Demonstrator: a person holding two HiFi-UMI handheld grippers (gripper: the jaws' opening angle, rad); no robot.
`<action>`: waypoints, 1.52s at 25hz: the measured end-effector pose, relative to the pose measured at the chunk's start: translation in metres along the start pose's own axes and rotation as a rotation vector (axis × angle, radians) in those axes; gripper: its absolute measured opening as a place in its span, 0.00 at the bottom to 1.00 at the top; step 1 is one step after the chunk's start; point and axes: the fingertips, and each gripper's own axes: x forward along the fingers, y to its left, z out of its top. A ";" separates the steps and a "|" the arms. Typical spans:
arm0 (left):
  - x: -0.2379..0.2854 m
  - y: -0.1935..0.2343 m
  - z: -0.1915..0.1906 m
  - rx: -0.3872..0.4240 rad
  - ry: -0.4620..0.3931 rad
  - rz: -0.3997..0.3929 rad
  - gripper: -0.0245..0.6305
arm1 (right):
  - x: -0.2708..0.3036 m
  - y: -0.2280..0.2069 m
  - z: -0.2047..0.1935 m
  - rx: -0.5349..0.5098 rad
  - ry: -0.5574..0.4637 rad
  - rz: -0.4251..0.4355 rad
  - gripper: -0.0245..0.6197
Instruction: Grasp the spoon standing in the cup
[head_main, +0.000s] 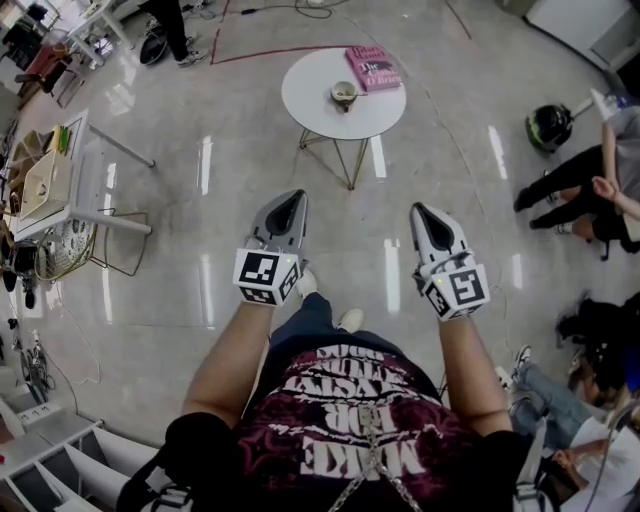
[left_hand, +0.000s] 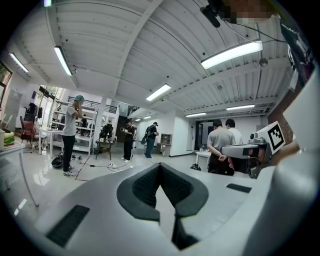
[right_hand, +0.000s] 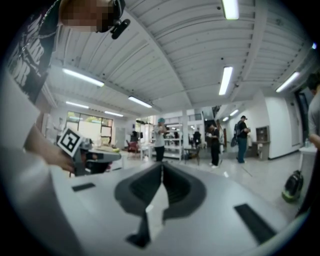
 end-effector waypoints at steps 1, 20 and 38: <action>0.002 0.003 0.001 -0.002 -0.001 -0.001 0.07 | 0.003 -0.001 0.000 0.000 0.001 -0.002 0.09; 0.049 0.050 0.004 -0.002 0.030 -0.024 0.07 | 0.065 -0.016 -0.007 0.031 0.031 -0.017 0.09; 0.090 0.109 0.019 0.003 0.032 -0.081 0.07 | 0.132 -0.025 0.004 0.029 0.039 -0.073 0.09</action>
